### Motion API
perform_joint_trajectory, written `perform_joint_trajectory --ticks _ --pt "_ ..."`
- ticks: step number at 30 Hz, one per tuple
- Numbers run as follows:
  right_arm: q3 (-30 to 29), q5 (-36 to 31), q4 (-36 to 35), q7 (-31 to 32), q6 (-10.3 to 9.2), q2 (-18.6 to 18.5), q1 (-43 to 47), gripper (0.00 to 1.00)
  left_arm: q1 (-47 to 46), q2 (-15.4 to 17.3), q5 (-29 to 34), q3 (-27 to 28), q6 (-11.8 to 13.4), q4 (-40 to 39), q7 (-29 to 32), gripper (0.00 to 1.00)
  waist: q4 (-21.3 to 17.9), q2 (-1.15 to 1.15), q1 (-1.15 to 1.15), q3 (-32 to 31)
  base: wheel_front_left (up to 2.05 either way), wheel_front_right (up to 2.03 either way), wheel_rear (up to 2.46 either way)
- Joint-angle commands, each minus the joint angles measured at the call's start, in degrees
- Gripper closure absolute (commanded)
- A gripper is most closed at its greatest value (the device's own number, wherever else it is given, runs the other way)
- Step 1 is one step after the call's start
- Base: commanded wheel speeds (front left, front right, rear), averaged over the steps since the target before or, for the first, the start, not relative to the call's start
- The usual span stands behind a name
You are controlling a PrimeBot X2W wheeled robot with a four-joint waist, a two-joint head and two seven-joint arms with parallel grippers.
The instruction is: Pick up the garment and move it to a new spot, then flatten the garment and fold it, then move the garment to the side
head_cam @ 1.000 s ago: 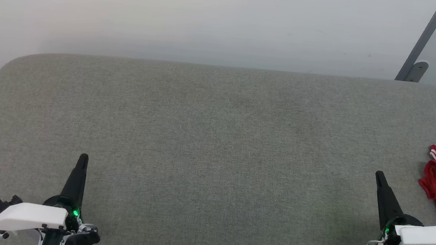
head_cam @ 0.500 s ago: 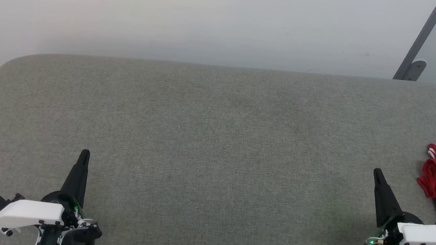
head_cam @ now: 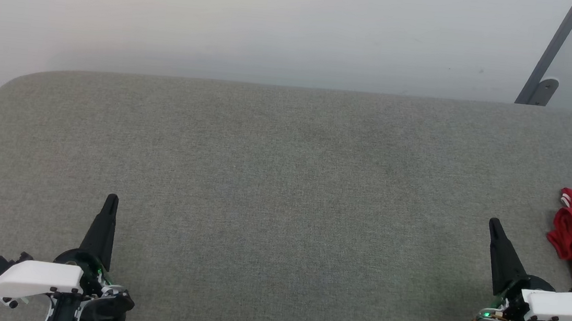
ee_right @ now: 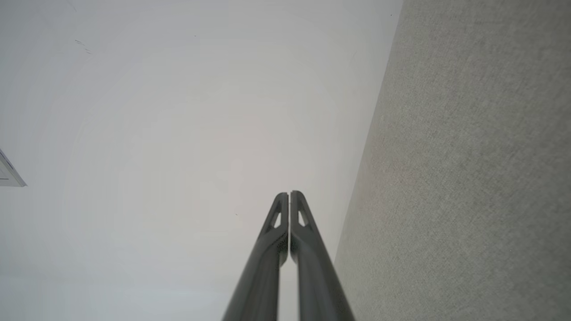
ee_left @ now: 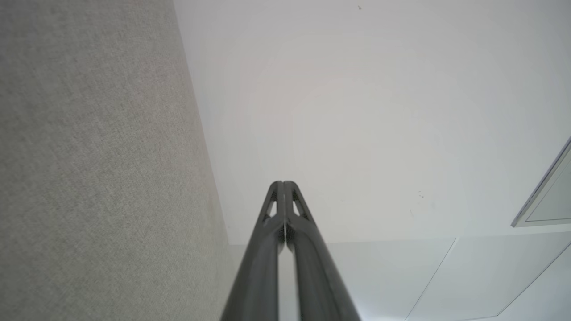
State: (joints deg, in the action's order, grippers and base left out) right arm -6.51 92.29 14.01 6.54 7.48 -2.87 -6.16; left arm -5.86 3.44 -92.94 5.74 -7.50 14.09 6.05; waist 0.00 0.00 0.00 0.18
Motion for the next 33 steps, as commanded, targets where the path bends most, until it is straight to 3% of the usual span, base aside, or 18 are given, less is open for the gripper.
perform_joint_trajectory --ticks 1,33 --pt "-0.1 0.2 0.2 0.1 0.02 0.1 -0.2 1.00 -0.7 -0.2 -0.1 0.2 0.0 0.0 0.1 1.00 0.0 0.00 0.00 0.0 0.00 0.00 0.00" --pt "-0.1 0.2 0.2 0.1 0.02 0.1 -0.2 1.00 -0.8 -0.4 0.2 0.5 0.0 0.0 0.4 1.00 0.0 0.00 0.00 0.0 0.00 0.00 0.00"
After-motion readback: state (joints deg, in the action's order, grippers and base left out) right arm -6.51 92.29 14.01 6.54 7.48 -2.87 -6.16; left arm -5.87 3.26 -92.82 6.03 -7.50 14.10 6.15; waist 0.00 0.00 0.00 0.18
